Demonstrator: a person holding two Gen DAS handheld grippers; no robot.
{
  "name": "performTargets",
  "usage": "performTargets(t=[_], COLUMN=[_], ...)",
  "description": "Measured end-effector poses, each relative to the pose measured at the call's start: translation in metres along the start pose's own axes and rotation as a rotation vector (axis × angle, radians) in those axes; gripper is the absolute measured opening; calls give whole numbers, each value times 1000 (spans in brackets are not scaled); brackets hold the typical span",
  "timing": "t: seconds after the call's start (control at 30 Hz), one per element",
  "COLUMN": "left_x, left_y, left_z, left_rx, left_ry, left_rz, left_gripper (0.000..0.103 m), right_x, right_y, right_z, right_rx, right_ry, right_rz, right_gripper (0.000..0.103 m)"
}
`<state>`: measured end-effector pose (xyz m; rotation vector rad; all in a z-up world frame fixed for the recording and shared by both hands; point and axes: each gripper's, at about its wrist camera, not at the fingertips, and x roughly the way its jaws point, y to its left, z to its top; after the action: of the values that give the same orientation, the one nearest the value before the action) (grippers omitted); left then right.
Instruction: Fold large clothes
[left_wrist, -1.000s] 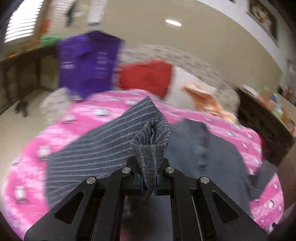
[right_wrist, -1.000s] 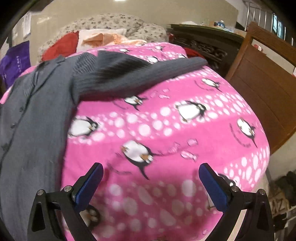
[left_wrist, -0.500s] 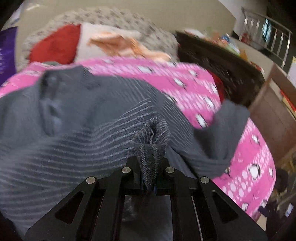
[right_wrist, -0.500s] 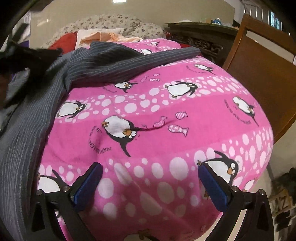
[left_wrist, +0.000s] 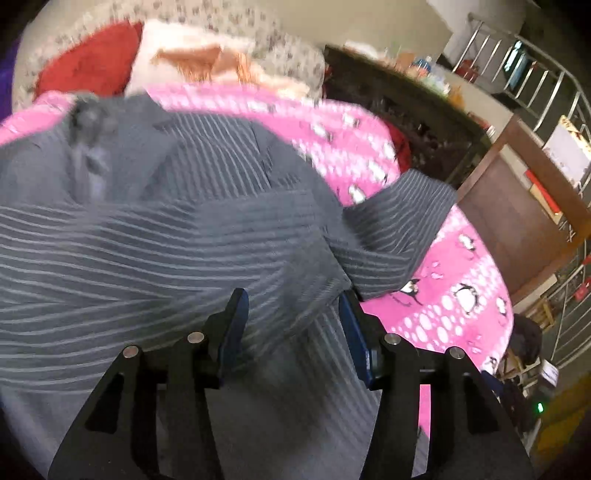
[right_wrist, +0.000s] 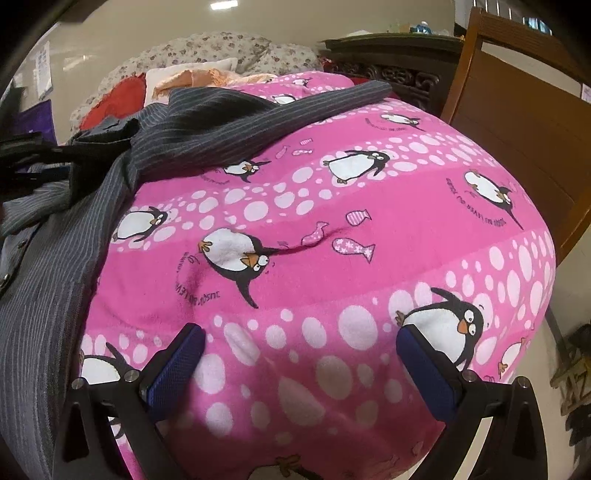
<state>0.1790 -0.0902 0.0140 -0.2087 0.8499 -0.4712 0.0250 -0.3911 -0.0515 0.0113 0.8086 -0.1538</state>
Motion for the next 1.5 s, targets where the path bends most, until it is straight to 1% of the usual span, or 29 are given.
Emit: performTargets(t=[0.03,0.1,0.13,0.2,0.23,0.27,0.3,0.33,0.4,0.43,0.47,0.53,0.57,0.63,0.73,0.77,0.83,0.9,0.97,1.03,1.07,1.1,1.17,1.23,1.3,1.33,1.4,1.43,1.5], left_x=[-16,-49,-65,-101,-111,-116,-120,-119,-113,-106,-98,-86,-83,-85,-100,-106,-107,-89,-62,-52,-53,-55,-53,-51,-49,-49,-50,-51,-57], left_y=[8,32,48,91,114,133,159,178,199,208,214,214,212,213,211,204,202,206,222,232,232,232,230,227,226,226,224,224,224], left_z=[0,0,0,-2,-3,-4,-5,-5,-3,-3,-2,0,0,-1,1,5,11,17,13,6,4,3,3,3,3,2,1,1,3], left_rx=[4,-13,-28,-69,-111,-156,-225,-268,-305,-318,-325,-308,-305,-316,-309,-293,-270,-250,-286,-327,-333,-333,-325,-311,-302,-300,-298,-302,-312], left_ry=[-29,-82,-114,-197,-217,-214,-207,-197,-174,-154,-131,-110,-112,-122,-186,-221,-240,-181,-73,-52,-74,-85,-86,-87,-92,-93,-91,-89,-86], left_rz=[12,71,109,248,314,342,376,414,465,477,491,518,521,528,550,538,527,527,536,525,522,521,526,529,533,534,526,520,507], left_gripper=[51,51,51,51,50,48,29,21,21,21,21,21,21,21,21,21,22,22,22,22,23,25,27,32,34,36,37,38,38], right_x=[0,-2,-8,-24,-36,-41,-47,-53,-54,-51,-47,-33,-23,-4,27,39,66,90,98,96,93,86,67,62,73,84,114,123,117], right_y=[0,3,6,12,18,22,30,43,65,80,94,125,140,165,195,202,207,201,190,190,191,191,194,205,221,227,232,229,224], right_z=[2,9,16,31,44,52,64,78,99,112,121,138,146,153,157,156,150,146,149,154,156,161,174,186,195,194,188,184,182], right_rx=[1,-21,-39,-67,-75,-81,-93,-114,-146,-165,-180,-207,-218,-240,-282,-302,-322,-293,-225,-237,-237,-230,-215,-224,-237,-250,-263,-251,-250], right_ry=[9,27,11,-62,-118,-145,-178,-224,-262,-270,-268,-253,-238,-202,-144,-125,-58,22,57,95,87,54,-52,-113,-105,-86,-7,10,-15], right_rz=[-3,-18,-42,-60,-35,-16,14,65,155,210,251,332,363,410,447,439,379,330,374,356,351,352,384,394,442,444,380,387,392], right_gripper=[103,100,98,98,98,98,98,98,89,78,71,62,58,53,51,51,51,51,52,50,49,49,49,49,49,49,50,50,50])
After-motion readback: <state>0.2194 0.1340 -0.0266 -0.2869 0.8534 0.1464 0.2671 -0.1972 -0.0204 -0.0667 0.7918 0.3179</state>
